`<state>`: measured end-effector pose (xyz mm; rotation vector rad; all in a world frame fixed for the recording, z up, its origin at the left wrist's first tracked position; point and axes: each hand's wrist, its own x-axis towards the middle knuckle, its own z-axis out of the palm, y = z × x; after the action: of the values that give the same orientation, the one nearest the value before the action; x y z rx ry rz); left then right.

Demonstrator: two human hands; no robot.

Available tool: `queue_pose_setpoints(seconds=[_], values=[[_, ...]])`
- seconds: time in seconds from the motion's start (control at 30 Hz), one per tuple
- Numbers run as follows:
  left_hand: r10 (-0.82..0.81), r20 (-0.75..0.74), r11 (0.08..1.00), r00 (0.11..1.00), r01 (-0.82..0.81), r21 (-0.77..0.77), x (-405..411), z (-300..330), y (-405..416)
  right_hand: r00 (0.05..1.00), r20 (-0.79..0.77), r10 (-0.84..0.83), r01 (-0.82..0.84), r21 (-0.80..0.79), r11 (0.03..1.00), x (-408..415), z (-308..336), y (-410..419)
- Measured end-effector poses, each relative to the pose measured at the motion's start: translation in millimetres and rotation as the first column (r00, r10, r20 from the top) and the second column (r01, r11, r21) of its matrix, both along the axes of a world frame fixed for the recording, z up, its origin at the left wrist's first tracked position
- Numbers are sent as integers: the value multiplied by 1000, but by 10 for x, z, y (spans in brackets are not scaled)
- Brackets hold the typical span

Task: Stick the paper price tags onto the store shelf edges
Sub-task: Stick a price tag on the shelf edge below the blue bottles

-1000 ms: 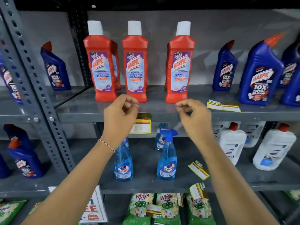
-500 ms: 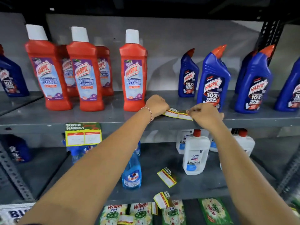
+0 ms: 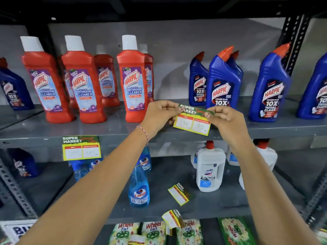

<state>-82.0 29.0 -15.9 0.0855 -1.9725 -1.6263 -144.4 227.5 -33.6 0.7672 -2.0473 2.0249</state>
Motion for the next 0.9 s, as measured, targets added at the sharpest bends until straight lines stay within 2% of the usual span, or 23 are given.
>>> queue_pose_setpoints(seconds=[0.1, 0.23, 0.4, 0.57, 0.9], values=[[-34, -50, 999, 998, 34, -1, -39, -75, 336, 999, -16, -32, 30, -110, 994, -58, -87, 268], [-47, -68, 999, 997, 46, -20, -217, -177, 859, 992, -52, -117, 108, -154, 982, -227, -141, 706], [-41, -12, 999, 999, 40, -36, -423, -331, 1422, 993, -24, -119, 115, -128, 985, -482, -264, 1220], [48, 0, 994, 999, -48, -103, -562, -451, 1832, 986, -18, -164, 161, -102, 982, -683, -395, 1531], [209, 5, 955, 978, -203, -218, -686, -532, 2091, 983, -67, -172, 169, -54, 984, -875, -541, 1683]])
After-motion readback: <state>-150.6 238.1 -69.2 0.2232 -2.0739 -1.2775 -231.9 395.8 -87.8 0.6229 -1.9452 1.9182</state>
